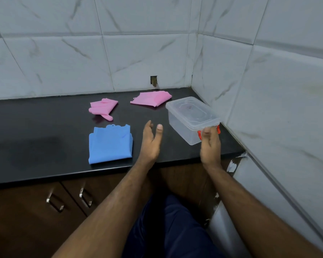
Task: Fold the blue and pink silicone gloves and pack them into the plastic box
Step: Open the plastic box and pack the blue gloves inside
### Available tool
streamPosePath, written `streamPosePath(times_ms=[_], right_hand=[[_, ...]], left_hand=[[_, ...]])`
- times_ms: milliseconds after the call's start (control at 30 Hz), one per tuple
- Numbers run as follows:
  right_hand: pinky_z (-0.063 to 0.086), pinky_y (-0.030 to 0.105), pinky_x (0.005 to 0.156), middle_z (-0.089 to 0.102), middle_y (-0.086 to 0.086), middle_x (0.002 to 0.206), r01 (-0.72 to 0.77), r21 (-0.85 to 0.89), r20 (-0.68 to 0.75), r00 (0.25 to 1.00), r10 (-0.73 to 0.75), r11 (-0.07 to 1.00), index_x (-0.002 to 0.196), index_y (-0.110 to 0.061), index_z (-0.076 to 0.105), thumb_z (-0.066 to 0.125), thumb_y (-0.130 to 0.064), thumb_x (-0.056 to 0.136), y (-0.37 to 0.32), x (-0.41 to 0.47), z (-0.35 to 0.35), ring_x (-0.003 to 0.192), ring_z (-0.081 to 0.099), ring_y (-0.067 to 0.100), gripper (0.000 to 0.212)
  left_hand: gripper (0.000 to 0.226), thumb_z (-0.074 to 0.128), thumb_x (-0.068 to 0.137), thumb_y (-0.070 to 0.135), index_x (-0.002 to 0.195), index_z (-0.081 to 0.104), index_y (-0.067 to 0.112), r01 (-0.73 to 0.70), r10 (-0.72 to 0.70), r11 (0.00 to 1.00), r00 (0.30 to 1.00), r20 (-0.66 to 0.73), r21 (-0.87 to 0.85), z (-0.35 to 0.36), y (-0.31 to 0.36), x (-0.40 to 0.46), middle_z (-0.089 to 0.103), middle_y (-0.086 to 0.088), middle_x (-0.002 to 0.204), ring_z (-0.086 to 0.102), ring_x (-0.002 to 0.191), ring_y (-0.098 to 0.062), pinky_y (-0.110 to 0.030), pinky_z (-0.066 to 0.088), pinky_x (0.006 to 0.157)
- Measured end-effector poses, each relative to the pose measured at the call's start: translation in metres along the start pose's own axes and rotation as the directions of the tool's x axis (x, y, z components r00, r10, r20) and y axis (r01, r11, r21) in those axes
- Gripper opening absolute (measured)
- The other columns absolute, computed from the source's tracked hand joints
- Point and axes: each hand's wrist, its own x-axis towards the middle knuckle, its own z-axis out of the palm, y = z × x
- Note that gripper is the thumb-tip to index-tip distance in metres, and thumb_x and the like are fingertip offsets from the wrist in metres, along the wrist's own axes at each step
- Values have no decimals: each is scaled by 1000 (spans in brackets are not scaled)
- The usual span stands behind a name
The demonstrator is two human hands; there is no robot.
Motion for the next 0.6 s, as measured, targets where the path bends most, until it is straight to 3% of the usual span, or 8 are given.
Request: streamPosePath(times_ms=[33,100,200,267,400,467,533,600], right_hand=[[53,39,96,68,-3,103,-66,138,51,997,59,988,101,-20,63,37,-60,102,0,2,-3,102,64,16,48],[52,25,81,65,-7,85,-175,305,143,980,137,936,85,-21,60,35,-76,94,0,11,-9,82,62,8,61],[34,29,66,41,-4,61,-253,310,189,961,201,916,62,-23,37,29,-87,85,-1,27,-12,60,37,8,69],[36,30,68,47,-6,60,-282,272,184,954,238,920,59,-25,43,30,-88,84,3,34,-13,60,41,8,69],[54,26,75,75,-8,91,-282,198,192,950,245,939,87,-35,71,36,-89,82,9,39,-6,84,70,6,64],[59,40,86,72,5,113,-250,156,230,950,212,955,114,-21,66,37,-86,85,12,41,-3,101,70,17,77],[57,49,92,62,14,120,-203,93,232,956,177,975,114,-11,56,39,-83,88,14,41,-1,108,65,28,78],[56,47,89,61,13,114,-161,29,198,968,152,987,107,-12,51,40,-82,88,15,40,0,104,63,26,73]], left_hand=[[101,35,85,83,162,16,22,-7,6,1000,999,-38,-29,-2,-1,-1,24,-1,167,27,150,-12,-26,24,115],[108,30,79,93,162,13,27,-3,-6,996,995,-96,-89,-6,-3,-1,20,3,168,24,150,-11,-29,21,118],[101,28,80,92,162,13,35,36,-70,979,983,-167,-199,-11,-3,0,22,8,168,25,152,-13,-40,21,126],[98,30,81,89,162,13,36,28,-72,972,981,-179,-234,-12,-3,1,28,10,166,31,150,-10,-44,25,126],[94,56,83,79,160,21,37,-57,34,988,987,-155,-145,-12,-7,-2,38,18,160,40,143,0,-36,36,120],[78,64,90,60,157,30,38,-76,62,992,989,-137,-98,-11,-10,1,46,19,153,47,138,-1,-38,41,117],[66,65,96,43,154,35,35,-68,52,990,990,-129,-124,-12,-11,5,51,15,150,49,137,-8,-44,41,117],[59,64,98,41,151,40,33,-58,41,986,993,-114,-153,-11,-10,7,54,14,146,51,135,-8,-44,41,117]])
